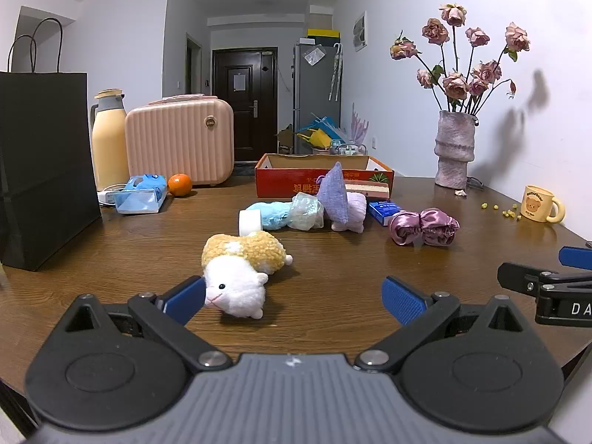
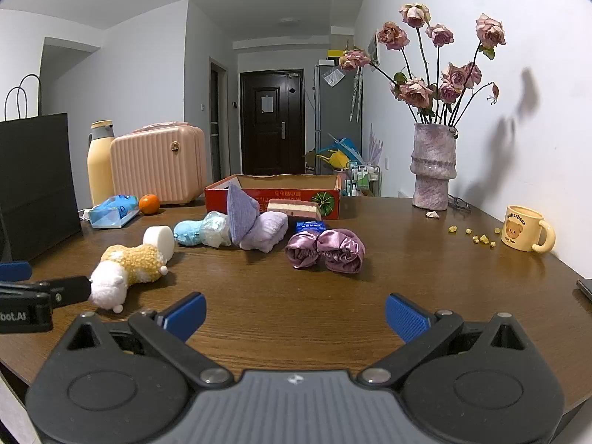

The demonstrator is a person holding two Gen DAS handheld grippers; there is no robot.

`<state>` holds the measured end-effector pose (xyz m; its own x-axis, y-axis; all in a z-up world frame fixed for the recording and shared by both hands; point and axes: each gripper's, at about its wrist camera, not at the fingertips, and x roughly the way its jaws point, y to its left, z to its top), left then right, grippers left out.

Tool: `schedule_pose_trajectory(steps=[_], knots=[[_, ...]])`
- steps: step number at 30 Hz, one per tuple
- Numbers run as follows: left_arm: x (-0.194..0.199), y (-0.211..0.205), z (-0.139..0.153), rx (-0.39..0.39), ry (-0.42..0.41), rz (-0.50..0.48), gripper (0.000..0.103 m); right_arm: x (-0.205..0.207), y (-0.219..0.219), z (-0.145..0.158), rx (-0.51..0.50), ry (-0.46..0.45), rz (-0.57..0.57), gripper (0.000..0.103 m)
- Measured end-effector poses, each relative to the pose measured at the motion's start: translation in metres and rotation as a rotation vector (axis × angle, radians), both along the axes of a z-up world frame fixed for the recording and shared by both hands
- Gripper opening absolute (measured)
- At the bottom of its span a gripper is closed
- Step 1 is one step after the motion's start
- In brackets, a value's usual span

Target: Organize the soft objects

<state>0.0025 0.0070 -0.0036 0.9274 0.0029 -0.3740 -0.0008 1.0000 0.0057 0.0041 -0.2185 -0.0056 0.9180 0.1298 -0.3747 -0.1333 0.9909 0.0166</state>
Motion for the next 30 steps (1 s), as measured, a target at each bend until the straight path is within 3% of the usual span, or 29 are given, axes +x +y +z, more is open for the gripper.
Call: schedule_pose_trajectory(steps=[30], knots=[[0.0002,0.0012,0.001,0.002,0.0,0.005,0.103,-0.0013,0.0012,0.0002,-0.013,-0.004,0.002,0.103]])
